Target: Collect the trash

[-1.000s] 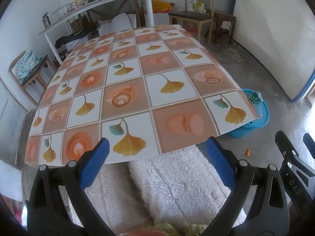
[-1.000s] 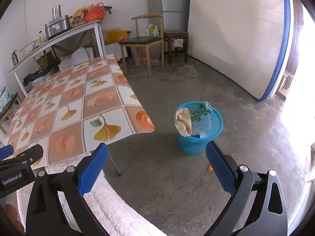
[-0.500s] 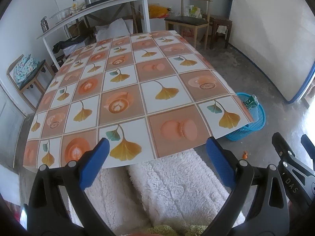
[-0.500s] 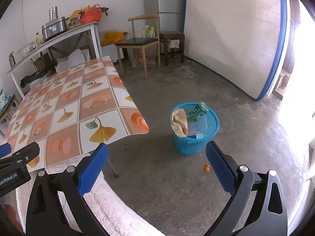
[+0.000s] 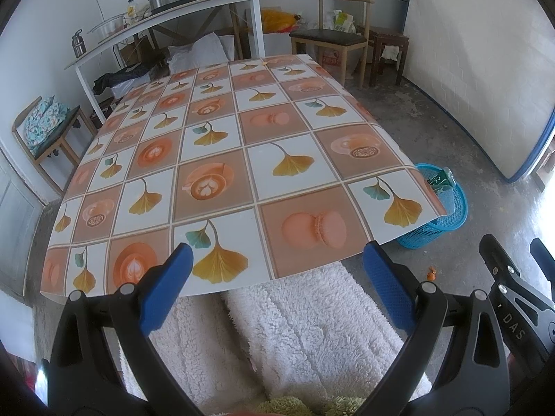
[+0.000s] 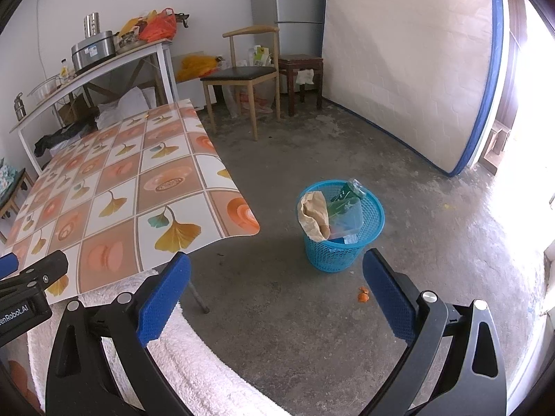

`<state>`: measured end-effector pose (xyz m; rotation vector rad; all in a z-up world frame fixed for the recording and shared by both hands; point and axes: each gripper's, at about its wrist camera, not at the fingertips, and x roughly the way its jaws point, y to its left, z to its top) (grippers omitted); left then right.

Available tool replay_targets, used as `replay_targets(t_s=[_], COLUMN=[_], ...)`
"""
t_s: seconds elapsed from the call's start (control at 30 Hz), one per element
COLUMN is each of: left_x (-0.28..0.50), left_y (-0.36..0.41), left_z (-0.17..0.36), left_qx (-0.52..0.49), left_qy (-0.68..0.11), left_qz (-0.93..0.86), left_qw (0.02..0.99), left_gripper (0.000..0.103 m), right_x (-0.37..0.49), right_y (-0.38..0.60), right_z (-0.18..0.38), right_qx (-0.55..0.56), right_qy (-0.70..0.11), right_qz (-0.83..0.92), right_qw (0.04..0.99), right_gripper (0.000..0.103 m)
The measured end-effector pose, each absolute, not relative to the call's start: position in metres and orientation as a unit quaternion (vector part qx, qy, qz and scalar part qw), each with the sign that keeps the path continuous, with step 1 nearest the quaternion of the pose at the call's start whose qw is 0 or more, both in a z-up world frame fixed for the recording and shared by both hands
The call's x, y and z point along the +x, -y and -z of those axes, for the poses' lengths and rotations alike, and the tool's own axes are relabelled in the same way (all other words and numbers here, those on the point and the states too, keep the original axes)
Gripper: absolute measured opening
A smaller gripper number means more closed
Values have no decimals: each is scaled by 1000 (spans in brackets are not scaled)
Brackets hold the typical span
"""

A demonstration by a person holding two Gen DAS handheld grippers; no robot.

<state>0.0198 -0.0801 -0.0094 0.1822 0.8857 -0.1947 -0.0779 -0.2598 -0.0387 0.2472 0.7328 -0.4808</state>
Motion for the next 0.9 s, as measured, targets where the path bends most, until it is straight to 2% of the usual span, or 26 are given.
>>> replay_targets(t_s=[0.9], left_x=[19], left_y=[81], left_z=[9], left_qx=[87], left_qy=[-427], left_qz=[93], left_qw=[895], left_gripper=[94], right_x=[-81], right_y=[260], right_z=[40], right_qx=[120], right_qy=[-353], right_qz=[238], right_qw=[897], right_gripper=[97])
